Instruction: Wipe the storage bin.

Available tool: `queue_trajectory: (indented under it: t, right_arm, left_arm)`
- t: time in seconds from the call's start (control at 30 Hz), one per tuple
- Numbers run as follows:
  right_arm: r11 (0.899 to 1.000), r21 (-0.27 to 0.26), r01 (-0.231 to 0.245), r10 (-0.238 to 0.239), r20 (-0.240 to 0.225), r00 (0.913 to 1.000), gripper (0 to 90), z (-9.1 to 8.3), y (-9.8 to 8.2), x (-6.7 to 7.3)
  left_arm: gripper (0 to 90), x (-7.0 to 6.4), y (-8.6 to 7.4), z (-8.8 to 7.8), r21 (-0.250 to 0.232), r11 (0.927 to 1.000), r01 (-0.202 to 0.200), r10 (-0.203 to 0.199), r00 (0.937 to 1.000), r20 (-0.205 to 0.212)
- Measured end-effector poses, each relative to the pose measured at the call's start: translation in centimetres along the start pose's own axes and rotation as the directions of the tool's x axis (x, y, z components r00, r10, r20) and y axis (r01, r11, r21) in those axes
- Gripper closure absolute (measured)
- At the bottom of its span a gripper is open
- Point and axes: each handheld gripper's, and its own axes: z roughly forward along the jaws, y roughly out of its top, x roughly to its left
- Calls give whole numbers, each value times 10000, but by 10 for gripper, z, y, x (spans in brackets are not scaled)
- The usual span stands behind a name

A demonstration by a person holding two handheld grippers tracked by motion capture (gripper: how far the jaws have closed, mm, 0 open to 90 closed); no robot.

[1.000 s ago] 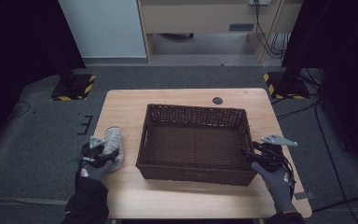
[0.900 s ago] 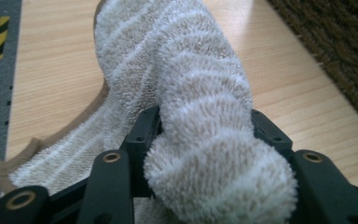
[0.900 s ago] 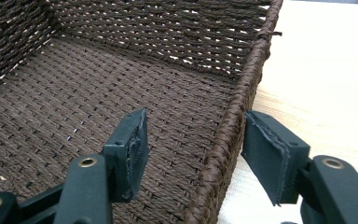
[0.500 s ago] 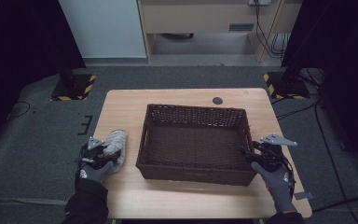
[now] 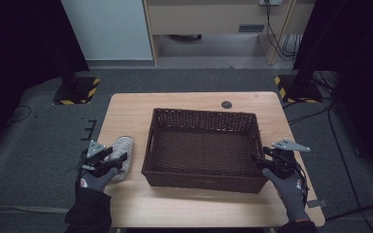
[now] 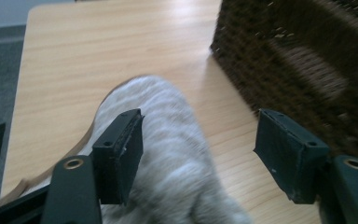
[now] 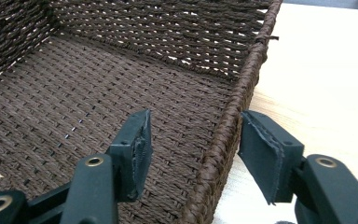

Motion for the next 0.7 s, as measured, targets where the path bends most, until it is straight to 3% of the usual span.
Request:
queue_trajectory:
  t: [0.4,0.53,0.7]
  right_arm:
    - [10000,65,1,-2,174,9998,493,2,1,0]
    - [10000,80,19,-22,264,9996,508,4,2,0]
    - [10000,75,17,-20,376,9993,525,8,4,-1]
  left_arm:
    - [413,-35,22,-12,-912,9958,-15,108,9947,1023]
    - [439,-50,27,-12,-991,9950,-100,250,9883,1507]
    - [468,-70,28,-7,-804,9950,-590,735,9788,1913]
